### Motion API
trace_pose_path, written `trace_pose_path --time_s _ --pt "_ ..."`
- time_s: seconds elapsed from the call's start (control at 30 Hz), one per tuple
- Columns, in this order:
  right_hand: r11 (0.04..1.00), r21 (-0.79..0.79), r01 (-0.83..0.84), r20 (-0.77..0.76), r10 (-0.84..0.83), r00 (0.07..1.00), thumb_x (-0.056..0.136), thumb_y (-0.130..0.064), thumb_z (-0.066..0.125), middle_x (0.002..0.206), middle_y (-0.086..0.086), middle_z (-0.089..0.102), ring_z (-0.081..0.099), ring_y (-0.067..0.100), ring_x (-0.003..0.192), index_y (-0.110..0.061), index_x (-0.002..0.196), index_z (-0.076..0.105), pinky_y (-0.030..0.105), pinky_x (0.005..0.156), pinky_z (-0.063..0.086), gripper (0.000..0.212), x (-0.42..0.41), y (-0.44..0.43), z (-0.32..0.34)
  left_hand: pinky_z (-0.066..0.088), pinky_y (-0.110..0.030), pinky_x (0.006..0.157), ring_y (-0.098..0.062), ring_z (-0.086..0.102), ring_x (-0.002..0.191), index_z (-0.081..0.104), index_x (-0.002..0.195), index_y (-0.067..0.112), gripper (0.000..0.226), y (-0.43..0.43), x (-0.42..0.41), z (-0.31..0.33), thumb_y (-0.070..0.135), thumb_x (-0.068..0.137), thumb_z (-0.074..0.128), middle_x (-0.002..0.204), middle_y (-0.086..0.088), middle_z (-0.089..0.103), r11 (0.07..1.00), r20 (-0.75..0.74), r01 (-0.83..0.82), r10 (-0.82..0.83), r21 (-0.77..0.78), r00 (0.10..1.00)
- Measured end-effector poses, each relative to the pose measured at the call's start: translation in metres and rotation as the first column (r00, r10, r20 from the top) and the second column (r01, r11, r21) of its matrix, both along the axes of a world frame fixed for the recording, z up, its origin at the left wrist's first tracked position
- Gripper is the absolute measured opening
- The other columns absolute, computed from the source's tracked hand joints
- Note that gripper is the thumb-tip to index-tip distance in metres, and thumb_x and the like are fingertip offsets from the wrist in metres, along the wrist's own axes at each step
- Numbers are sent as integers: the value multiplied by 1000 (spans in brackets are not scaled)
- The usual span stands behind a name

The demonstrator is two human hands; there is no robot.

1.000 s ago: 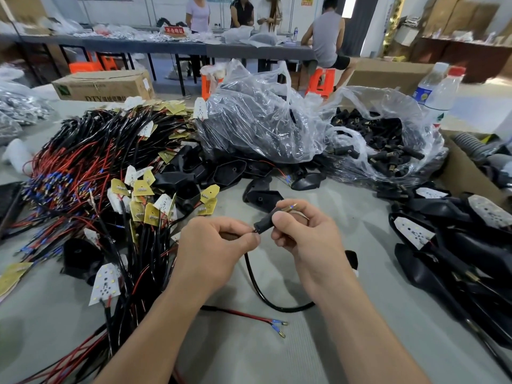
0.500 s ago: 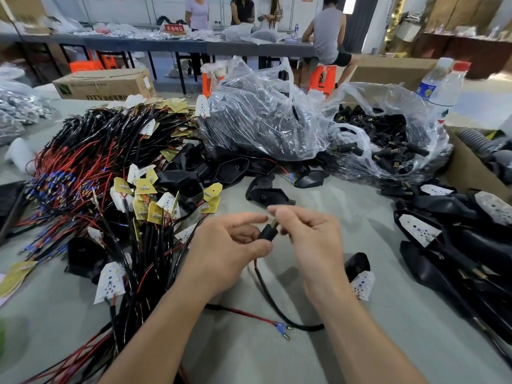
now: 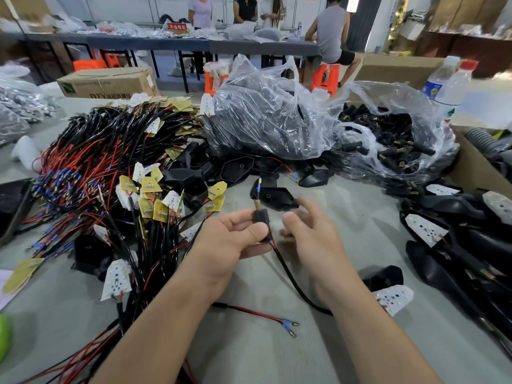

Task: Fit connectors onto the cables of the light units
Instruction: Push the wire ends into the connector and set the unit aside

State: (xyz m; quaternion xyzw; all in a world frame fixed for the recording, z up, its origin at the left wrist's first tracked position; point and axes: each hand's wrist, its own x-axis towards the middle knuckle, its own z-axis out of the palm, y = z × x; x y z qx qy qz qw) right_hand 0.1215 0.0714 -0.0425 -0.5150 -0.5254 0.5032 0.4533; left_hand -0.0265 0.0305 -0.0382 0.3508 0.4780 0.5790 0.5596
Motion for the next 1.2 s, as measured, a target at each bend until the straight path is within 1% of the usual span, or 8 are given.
trace_pose_path --time_s 0.1,0.2,0.4,0.53,0.73,0.87,1.03,1.2 --pt "983 -78 -164 -180 148 972 98 -6 58 83 4 76 67 13 68 -26 120 65 22 62 56 31 -6 -4 3 59 -21 66 -18 76 82 73 112 3 27 0 -1 0 3 86 67 94 -12 79 999 36 44 -45 19 998" --pt "974 -78 -214 -237 191 953 95 4 56 88 12 77 67 15 73 -15 110 72 24 68 56 29 -3 -3 5 60 -22 68 -19 76 85 74 111 5 36 -1 -2 0 12 76 70 100 -14 78 997 41 66 -67 31 997" --pt "957 -132 -257 -535 149 832 93 6 59 86 7 72 61 12 64 -10 120 66 24 70 51 33 0 -2 8 60 -22 68 -17 76 82 83 94 14 20 -1 -1 0 10 78 71 96 -14 78 997 46 70 -72 43 996" --pt "951 -144 -274 -553 153 819 88 11 58 74 6 54 52 14 62 -10 120 70 28 72 45 40 7 1 10 60 -22 67 -14 74 77 78 102 7 29 2 -1 -1 11 74 70 90 -10 78 1000 87 15 -17 17 996" --pt "944 -208 -255 -383 162 910 98 -11 61 86 13 61 53 21 74 -5 106 76 31 71 45 18 -1 -3 9 61 -22 69 -17 75 83 74 113 2 38 0 -2 1 11 76 69 98 -13 78 998 73 54 -55 9 996" --pt "962 -125 -244 -352 187 917 95 -1 62 86 11 70 57 22 76 -11 89 75 35 78 48 18 -4 -6 11 60 -21 66 -15 75 79 74 110 3 34 -1 0 1 8 76 70 92 -12 78 999 56 45 -45 5 997" --pt "948 -79 -308 -562 213 799 89 8 58 79 6 64 44 12 53 -13 85 66 20 52 37 23 4 -2 13 59 -20 63 -10 72 70 74 101 5 22 2 1 0 1 80 68 80 -6 75 998 96 -48 51 -31 994" --pt "915 -88 -394 -626 257 737 82 -27 67 80 7 66 49 13 54 -14 78 76 20 53 44 16 8 -1 15 59 -19 61 -10 71 68 76 93 4 26 2 -2 2 9 68 71 76 -6 73 996 189 -66 77 -63 979"
